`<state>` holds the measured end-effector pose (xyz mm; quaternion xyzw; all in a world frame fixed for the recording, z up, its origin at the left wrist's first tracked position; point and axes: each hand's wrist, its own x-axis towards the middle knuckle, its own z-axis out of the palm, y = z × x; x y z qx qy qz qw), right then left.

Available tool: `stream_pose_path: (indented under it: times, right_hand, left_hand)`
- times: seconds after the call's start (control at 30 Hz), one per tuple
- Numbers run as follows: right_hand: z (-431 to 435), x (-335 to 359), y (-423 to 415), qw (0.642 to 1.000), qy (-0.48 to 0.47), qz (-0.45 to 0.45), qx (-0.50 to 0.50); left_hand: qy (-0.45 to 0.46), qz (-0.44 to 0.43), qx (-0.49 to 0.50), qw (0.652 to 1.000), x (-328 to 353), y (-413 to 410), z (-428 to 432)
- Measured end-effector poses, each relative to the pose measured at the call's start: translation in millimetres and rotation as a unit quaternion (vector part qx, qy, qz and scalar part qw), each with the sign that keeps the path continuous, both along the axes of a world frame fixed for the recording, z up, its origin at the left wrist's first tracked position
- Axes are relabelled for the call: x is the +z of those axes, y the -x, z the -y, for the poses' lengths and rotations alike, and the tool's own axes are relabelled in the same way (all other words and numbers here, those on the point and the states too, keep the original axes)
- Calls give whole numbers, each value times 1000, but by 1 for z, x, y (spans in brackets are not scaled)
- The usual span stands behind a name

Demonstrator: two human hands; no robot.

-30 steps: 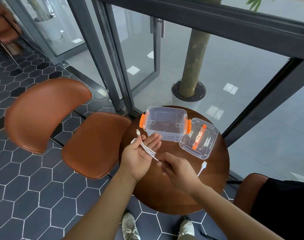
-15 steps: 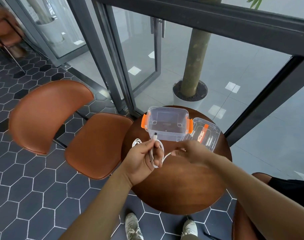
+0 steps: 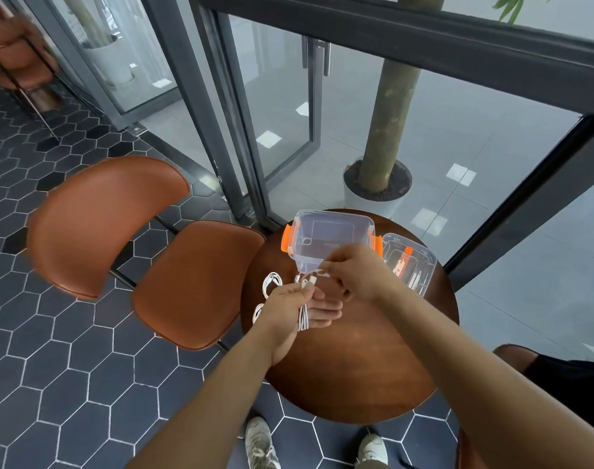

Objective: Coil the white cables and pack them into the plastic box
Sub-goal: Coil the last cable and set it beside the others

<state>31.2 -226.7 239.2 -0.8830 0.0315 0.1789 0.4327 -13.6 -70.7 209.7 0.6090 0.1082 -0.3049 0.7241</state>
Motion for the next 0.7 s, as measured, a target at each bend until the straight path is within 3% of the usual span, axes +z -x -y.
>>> stream_pose_path:
  times: [0.2,0.43,0.6,0.7]
  right_hand:
    - [8,-11,4,979,-151,-25,-137]
    - [14,-13,-1,908,-327,-69,-253]
    - [4,0,19,886,-383,-71,-252]
    - [-9,6,38,904,-345,-45,-250]
  left_hand:
    - [3,6,-20,1000,-3,6,0]
    - [48,21,-35,998,2,0,-3]
    - [63,21,28,997,-7,-5,-2]
    - [92,17,86,992,-14,-8,3]
